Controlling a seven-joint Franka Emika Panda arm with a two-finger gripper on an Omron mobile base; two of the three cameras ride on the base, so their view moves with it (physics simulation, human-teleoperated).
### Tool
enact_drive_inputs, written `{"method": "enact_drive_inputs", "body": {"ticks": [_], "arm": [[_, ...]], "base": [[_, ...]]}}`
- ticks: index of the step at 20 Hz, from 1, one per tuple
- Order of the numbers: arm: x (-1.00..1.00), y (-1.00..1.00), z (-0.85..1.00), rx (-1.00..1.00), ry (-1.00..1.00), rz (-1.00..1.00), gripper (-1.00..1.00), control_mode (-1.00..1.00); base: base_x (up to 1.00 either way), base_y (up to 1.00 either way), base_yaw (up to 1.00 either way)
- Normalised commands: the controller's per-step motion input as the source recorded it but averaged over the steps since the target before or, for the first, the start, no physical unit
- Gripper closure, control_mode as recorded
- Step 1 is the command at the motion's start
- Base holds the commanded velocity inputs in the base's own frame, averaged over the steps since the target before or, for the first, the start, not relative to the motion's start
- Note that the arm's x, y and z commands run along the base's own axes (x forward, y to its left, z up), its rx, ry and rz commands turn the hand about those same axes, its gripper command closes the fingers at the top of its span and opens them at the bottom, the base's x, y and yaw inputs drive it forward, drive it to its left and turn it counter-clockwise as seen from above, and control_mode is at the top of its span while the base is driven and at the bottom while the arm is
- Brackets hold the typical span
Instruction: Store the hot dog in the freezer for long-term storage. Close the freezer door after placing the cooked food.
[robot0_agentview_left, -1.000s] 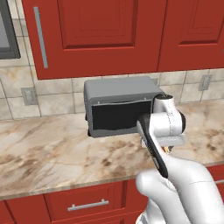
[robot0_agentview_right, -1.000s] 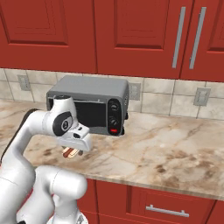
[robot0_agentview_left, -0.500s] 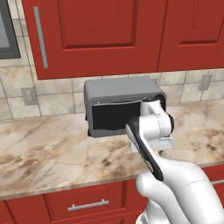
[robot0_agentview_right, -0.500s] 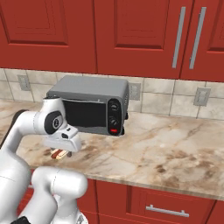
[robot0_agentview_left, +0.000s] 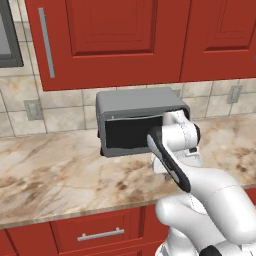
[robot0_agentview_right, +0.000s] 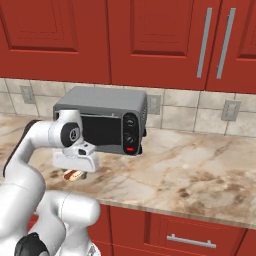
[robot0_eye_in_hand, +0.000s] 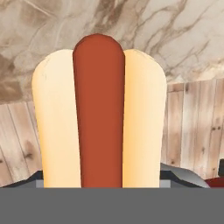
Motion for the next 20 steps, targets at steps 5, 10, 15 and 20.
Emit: {"method": "enact_drive_inputs", "body": {"ticks": [5,10,15,20], "arm": [[-0.07,-0.16,0.04,0.14,-0.06,0.05,1.0,-1.0],[0.0,-0.19,0.19,0.17,-0.07,0.01,1.0,-1.0],[0.0,-0.02,0.09,0.01,-0.02,0.0,1.0,-1.0],[0.0,0.0,0.07,-0.15,-0.01,0.0,1.0,-1.0]], "base": [[0.0,0.0,0.0],[0.0,0.0,0.0],[0.0,0.0,0.0],[0.0,0.0,0.0]]}}
